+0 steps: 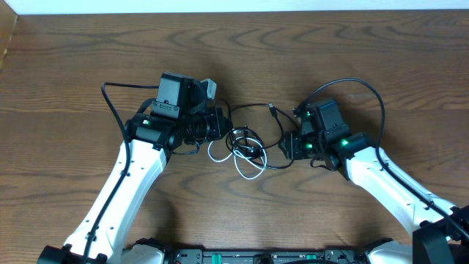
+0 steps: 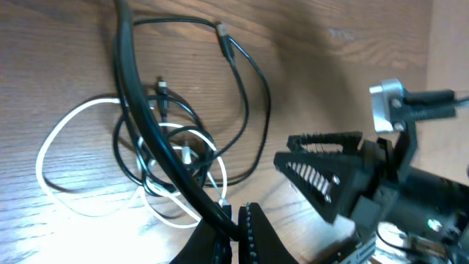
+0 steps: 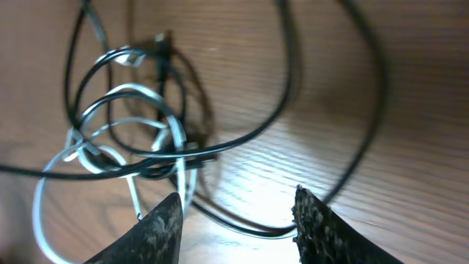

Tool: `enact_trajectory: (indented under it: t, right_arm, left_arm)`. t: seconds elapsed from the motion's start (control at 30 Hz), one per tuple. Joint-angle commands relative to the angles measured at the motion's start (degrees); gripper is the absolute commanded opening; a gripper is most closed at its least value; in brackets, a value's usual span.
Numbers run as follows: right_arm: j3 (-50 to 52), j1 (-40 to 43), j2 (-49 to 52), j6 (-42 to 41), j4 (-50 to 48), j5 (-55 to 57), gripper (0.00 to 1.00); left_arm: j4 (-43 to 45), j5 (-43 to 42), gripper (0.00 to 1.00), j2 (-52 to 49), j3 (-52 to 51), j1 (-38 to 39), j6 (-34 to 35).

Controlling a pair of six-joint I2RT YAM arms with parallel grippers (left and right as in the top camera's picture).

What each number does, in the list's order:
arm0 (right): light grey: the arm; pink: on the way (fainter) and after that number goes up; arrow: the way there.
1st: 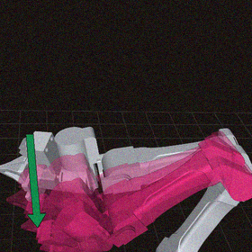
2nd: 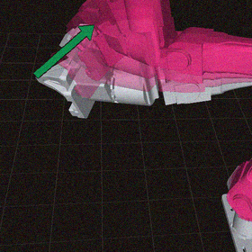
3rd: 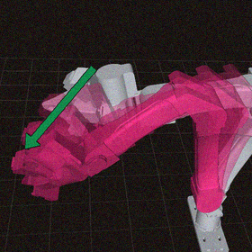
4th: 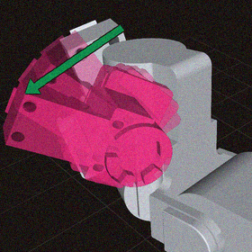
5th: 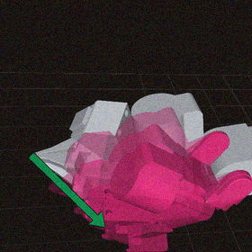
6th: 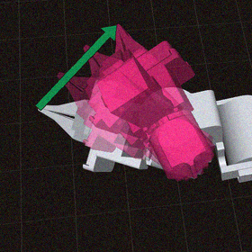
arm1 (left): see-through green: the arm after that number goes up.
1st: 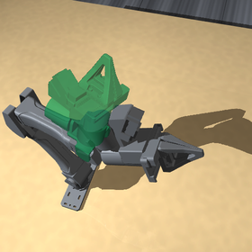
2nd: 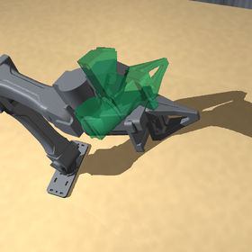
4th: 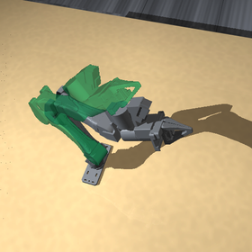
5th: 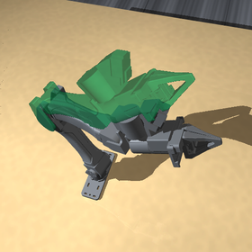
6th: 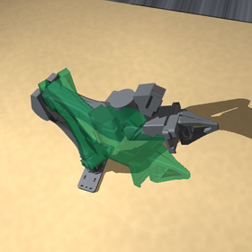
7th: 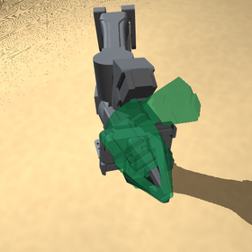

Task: Untangle cables

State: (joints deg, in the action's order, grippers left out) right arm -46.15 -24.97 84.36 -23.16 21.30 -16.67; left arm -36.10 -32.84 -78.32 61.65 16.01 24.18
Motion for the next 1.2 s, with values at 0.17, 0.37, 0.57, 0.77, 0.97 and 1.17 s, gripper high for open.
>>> enact_trajectory:
  t: [0.17,0.37,0.57,0.77,0.97,1.17]
  right_arm:
    - [0.22,-6.62,0.42,7.69,-3.23,-6.73,0.58]
    - [0.22,-9.29,0.42,10.01,-4.72,-7.19,0.66]
    - [0.22,-10.34,0.42,9.97,-5.90,-4.13,0.68]
    - [0.22,-11.58,0.42,9.92,-7.02,-2.29,0.64]
    - [0.22,-12.37,0.61,7.41,-6.99,2.67,0.54]
    - [0.22,-12.35,0.79,0.22,-3.48,12.26,0.50]
  left_arm:
    - [4.09,-2.80,0.07,0.85,-0.20,0.09,4.90]
    - [5.57,-2.84,0.07,0.85,-0.20,0.09,7.26]
    - [9.64,-9.25,0.07,0.85,-0.20,0.07,12.02]
    - [13.09,-9.49,0.07,0.85,-0.20,0.07,18.43]
    - [15.76,5.95,0.08,0.85,-0.20,0.07,21.55]
    - [12.50,26.51,0.65,0.83,-0.20,-0.09,14.69]
